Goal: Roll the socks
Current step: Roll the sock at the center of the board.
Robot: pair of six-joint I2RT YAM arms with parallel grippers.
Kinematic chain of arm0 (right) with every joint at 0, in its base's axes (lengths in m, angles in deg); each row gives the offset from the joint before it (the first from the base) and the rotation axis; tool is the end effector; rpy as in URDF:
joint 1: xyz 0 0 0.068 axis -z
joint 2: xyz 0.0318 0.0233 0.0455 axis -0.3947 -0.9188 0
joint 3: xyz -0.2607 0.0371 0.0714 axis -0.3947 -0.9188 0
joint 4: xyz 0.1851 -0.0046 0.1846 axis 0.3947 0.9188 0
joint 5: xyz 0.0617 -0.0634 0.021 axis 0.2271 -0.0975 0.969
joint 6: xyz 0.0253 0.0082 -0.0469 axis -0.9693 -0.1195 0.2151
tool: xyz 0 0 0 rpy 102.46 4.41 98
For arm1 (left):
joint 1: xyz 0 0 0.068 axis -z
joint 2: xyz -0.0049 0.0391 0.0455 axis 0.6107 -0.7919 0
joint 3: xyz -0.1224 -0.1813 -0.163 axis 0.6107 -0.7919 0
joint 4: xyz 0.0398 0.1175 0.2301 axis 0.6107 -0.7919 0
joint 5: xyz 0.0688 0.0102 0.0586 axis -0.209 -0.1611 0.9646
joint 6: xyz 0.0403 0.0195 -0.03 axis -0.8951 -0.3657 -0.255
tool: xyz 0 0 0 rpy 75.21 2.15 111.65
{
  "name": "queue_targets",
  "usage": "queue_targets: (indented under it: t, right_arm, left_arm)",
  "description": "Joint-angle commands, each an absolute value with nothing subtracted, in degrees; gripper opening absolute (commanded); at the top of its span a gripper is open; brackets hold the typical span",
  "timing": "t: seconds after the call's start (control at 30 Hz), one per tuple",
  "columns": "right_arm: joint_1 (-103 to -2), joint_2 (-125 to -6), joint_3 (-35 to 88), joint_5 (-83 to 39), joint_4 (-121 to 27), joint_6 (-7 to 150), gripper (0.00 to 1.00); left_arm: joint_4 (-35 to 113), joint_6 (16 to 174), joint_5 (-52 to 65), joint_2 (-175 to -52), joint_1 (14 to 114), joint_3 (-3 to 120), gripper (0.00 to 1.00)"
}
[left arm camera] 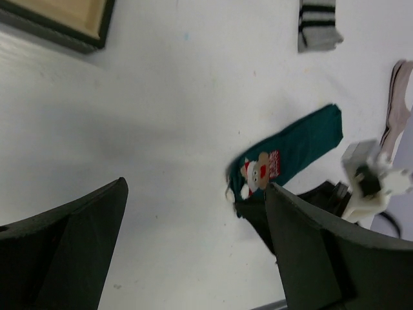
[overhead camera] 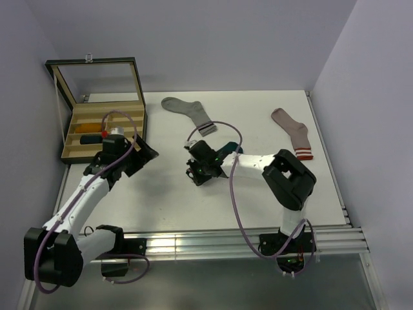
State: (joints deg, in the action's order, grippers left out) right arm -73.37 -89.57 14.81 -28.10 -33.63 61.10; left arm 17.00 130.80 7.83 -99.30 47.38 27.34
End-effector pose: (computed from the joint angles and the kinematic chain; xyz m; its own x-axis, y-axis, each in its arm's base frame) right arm 0.2397 0.2884 0.1607 -0.7341 -0.4169 -0.5360 -0.5849 0.7892 0.1871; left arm 0.2236 -0.0429 0.2481 -0.6197 -0.6306 -0.4672 -0.2825 0.7346 -0.6169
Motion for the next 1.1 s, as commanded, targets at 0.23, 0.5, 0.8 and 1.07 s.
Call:
queue_targets:
  t: [0.23,0.5,0.8,1.07]
  right_arm:
    - [-58.1,-90.9,6.5,10.0,-55.0,46.6,0.00]
    - [-54.5,-95.2,4.0,16.9,-63.2,41.2,0.00]
    - [-53.1,-97.8,3.9,18.0,-63.8,39.4,0.00]
    - [-52.6,-98.0,3.3,17.7,-64.4,39.0,0.00]
  left_arm:
    - [29.2,141.5,7.4,-110.1,59.9,24.4,0.92]
    - [36.2,146.1,7.2,-120.0,65.9,24.5,0.85]
    - [37.2,147.0,10.2,-123.1,66.8,24.2,0.49]
    - [37.6,144.8,9.4,-129.1,66.8,25.4,0.40]
